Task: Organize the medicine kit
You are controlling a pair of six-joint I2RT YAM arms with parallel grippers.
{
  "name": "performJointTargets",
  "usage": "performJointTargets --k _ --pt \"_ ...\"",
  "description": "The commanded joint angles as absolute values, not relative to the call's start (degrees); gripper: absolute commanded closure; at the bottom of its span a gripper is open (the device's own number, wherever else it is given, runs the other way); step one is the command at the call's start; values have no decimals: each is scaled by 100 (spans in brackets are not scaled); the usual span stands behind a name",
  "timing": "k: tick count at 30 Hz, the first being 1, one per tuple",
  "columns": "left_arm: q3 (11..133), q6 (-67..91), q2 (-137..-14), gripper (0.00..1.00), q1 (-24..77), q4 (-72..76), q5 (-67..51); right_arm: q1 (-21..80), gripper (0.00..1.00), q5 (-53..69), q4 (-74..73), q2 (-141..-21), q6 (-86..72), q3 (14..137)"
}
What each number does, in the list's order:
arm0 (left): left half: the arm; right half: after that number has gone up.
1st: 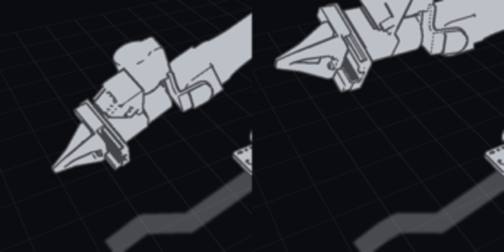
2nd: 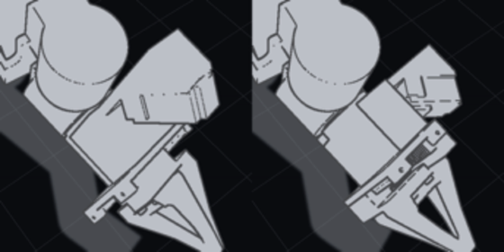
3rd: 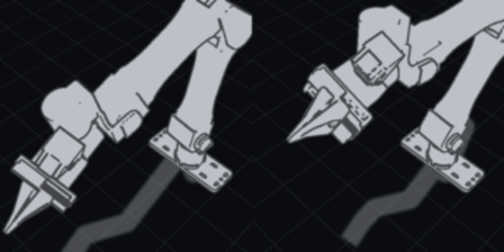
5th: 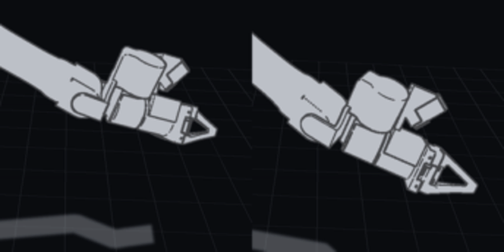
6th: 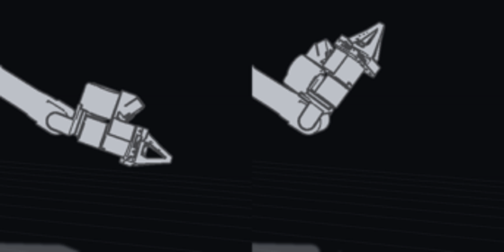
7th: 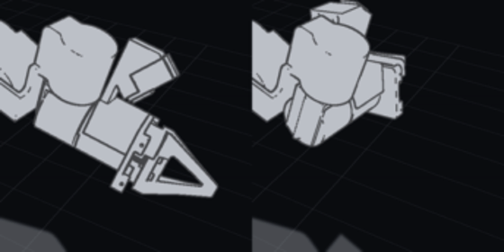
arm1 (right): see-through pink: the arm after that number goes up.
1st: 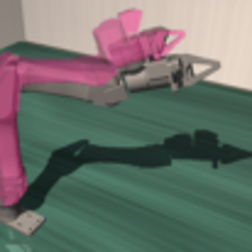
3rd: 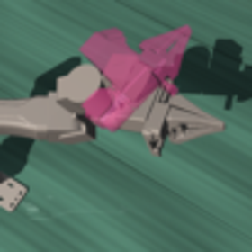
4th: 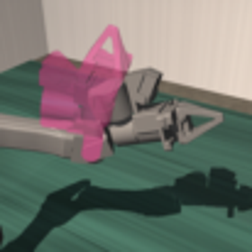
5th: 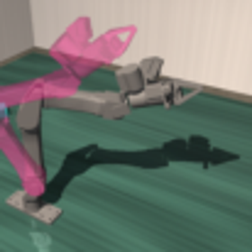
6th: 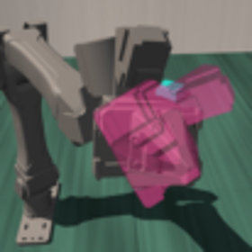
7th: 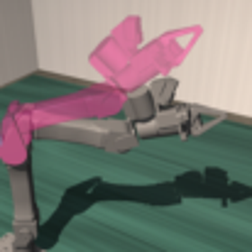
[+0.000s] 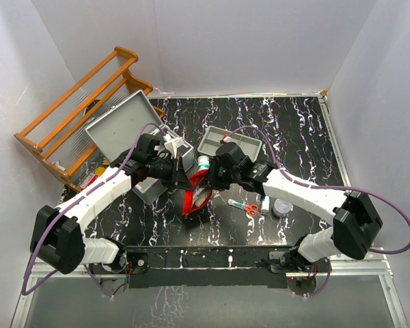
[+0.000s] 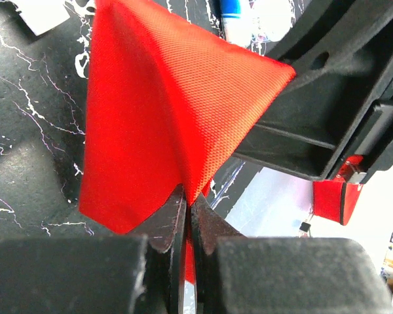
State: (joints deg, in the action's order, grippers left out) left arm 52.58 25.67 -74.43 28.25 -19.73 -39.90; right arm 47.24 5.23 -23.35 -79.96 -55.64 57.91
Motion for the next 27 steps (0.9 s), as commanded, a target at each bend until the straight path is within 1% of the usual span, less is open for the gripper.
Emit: performJointTargets --k 1,4,9,16,19,24,27 --pt "5327 2504 -7346 100 2834 -2010 -4291 4745 86 13 -2089 -8295 -5517 6280" --pt "5348 2534 -7377 100 2825 -2042 -4234 4745 78 -116 -2200 -8350 -5464 6312" --pt "5355 2707 -7506 100 2830 -2082 -4043 4759 70 -258 -2122 -7965 -5391 6188" --pt "5326 2865 -7712 100 2829 -2013 -3949 4823 57 160 -1744 -7500 -5253 5794" --pt "5326 2968 -7756 100 2830 -1958 -3927 4886 57 257 -1754 -7401 -5271 5647" --pt "5282 3119 -7782 100 2830 -1814 -3924 5063 65 33 -1893 -7314 -5407 5479" --pt "5287 3122 -7804 100 2828 -1809 -3945 5128 66 -2 -1846 -7450 -5421 5441"
